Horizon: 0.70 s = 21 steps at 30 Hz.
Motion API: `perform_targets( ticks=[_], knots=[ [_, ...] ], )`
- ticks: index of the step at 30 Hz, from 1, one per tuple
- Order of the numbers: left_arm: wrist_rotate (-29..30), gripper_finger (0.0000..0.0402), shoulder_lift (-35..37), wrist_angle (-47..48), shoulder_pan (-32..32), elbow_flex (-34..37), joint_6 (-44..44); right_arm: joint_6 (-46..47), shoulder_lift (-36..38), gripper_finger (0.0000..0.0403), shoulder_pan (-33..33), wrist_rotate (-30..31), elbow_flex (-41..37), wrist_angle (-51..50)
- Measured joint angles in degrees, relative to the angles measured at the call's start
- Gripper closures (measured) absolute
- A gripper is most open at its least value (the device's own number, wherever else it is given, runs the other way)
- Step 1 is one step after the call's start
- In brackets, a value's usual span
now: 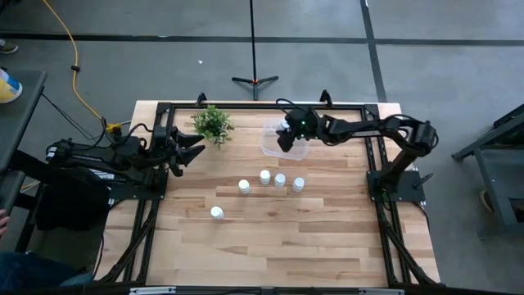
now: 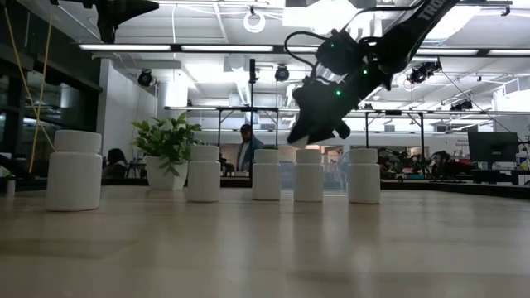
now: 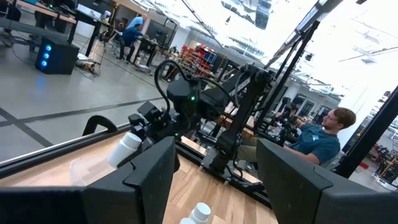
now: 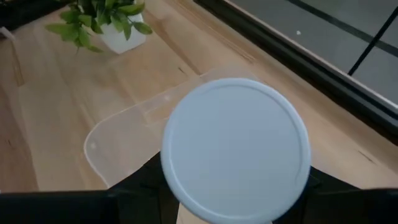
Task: Pick and place pill bottles into a basket
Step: Put the white pill bottle into the transparent container
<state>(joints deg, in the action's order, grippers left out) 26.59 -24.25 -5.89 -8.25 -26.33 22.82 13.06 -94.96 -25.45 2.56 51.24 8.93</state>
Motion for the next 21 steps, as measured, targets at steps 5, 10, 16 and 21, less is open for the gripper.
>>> perform_targets(
  ticks=[5,10,16,21],
  knots=[
    [0.15,0.0142,-0.01,0.00,0.00,0.00,0.01,-0.09,-0.85,0.0234,0.00,-1.26,0.00,3.22],
    [0.15,0.0142,0.01,0.00,0.00,0.00,0.01,0.11,-3.23,0.0234,0.33,-3.01,0.02,5.90],
    [0.13,0.0142,0.02,-0.02,0.00,0.00,0.01,2.41,-5.76,0.0234,1.80,1.08,0.00,6.04],
    [1.02,0.0142,0.00,-0.01,0.00,0.00,0.01,3.61,-7.09,0.0234,2.79,4.86,0.00,6.51]
  ],
)
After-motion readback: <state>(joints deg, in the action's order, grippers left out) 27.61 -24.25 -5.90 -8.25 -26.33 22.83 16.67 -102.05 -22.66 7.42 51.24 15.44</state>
